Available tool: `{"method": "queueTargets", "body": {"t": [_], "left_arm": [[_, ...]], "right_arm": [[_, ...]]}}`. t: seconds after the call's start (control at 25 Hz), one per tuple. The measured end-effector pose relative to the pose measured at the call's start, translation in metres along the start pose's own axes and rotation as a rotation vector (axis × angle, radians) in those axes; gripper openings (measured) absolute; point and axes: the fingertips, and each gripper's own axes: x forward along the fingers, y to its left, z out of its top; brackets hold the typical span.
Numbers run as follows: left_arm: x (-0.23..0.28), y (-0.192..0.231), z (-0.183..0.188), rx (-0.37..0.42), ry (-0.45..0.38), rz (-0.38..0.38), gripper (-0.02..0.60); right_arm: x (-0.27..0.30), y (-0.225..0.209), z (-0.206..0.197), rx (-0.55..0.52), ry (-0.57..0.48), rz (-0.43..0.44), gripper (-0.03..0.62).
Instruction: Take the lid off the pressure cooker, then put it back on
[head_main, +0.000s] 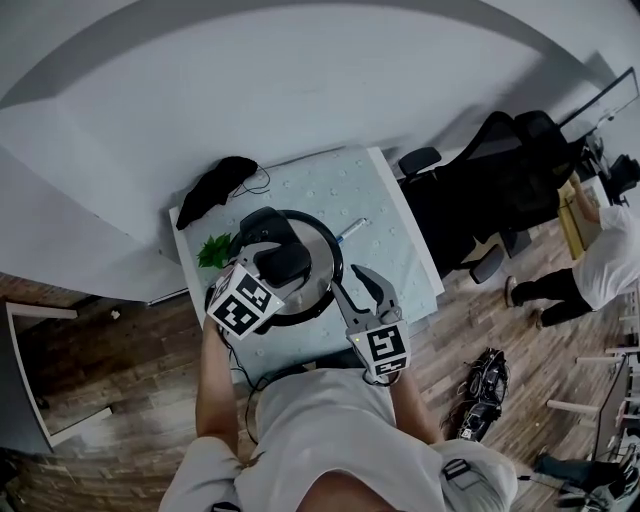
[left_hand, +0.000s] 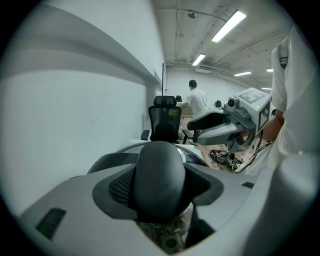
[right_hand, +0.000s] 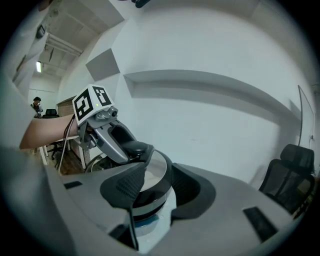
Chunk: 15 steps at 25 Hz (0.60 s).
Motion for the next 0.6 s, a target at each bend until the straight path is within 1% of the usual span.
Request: {"method": "queueTargets", "body": {"t": [0.2,0.4,0.6], "left_arm": [[-0.003,-0.008,0.019,0.032,-0.018,-0.008,0.274],[0.010,-0.026,0.033,0.057,-0.030,-0.048,0.273],[0.023,-0.043,0.050,0.074,-0.031,-0.067,0.273]], "right_arm": [[-0.017,-0.007,0.004,0.002,-0.005,-0.063,0.167],[-0.038,-0.014,-0.001,0.010,-0.003,-0.122,0.167],[-0.055,-0.029,-0.006,0.020,-0.006,-0.155,0.167]]}}
